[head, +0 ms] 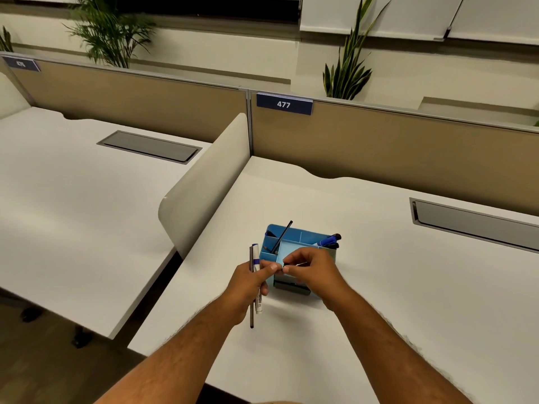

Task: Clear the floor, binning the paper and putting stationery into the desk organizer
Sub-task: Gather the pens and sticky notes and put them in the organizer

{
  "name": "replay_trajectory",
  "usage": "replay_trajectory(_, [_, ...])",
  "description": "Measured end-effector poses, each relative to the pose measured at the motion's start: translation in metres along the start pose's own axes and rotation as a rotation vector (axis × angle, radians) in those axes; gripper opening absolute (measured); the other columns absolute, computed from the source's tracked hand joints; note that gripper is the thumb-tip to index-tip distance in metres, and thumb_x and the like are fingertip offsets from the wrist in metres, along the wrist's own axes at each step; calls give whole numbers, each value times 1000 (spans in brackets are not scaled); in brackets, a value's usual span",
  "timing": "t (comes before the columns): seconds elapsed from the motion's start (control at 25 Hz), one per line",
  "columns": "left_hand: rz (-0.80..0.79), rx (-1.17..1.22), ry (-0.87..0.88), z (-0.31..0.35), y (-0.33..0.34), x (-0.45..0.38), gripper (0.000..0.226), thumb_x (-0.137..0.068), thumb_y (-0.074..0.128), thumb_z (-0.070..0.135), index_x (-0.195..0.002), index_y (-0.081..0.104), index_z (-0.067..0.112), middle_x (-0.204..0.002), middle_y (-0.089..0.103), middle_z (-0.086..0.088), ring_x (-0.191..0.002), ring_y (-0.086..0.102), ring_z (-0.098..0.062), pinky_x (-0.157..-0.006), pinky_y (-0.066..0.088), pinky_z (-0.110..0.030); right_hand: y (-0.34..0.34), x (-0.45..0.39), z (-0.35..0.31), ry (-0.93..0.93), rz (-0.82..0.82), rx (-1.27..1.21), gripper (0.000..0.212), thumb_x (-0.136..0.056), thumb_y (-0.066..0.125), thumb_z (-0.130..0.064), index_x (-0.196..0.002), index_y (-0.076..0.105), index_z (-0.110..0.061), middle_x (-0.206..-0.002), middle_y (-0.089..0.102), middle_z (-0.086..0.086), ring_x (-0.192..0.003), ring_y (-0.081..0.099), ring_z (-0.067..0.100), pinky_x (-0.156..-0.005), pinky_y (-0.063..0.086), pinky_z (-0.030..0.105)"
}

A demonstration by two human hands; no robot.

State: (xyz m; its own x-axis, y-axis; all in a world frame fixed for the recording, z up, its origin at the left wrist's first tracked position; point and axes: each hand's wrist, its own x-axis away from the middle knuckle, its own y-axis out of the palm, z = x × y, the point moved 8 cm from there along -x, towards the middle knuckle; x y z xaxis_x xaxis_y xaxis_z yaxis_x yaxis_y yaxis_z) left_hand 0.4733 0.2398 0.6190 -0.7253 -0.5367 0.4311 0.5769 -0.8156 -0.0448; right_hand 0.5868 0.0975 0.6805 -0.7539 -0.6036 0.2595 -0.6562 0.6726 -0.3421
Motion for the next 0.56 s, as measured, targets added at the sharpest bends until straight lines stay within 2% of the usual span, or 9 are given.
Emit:
replay_trajectory(0.12, [45,-112,2,-8,-8,-4,16,-96,73,32,-97,79,17,-76,80,7,-50,59,-6,-51,50,-18,-9,7,22,32,79,-47,12,-83,86,-12,-91,80,-19,-91,78,0,-90,75,18,-75,62,29])
replay_trajectory(0.24, [80,-80,-77,-27,-7,-6,21,-92,78,27,-96,74,7,-71,74,-4,-49,52,-12,-47,46,-21,-18,21,49,85,128,-166,14,-83,86,-7,-91,80,-16,-88,79,5,-88,77,25,-80,66,36])
replay_trajectory(0.32, [94,-49,-141,-40,0,-4,20,-90,80,25,-93,72,7,-73,69,-6,-50,50,-13,-45,44,-21,-21,29,61,100,149,-185,15,-83,86,-8,-92,80,-17,-88,80,5,-88,78,24,-80,66,35])
replay_trajectory(0.44, [109,29,-213,-56,14,-2,16,-90,80,23,-88,68,13,-76,66,-6,-53,49,-13,-49,42,-23,-28,36,67,84,185,-155,21,-80,88,-10,-95,79,-21,-88,79,2,-87,77,19,-75,63,25])
replay_trajectory(0.56, [169,107,-255,-63,28,-1,20,-88,81,26,-87,66,12,-77,64,-6,-56,48,-14,-52,42,-26,-34,37,64,49,197,-2,38,-80,89,-12,-111,72,-27,-88,77,-2,-80,75,13,-74,58,19])
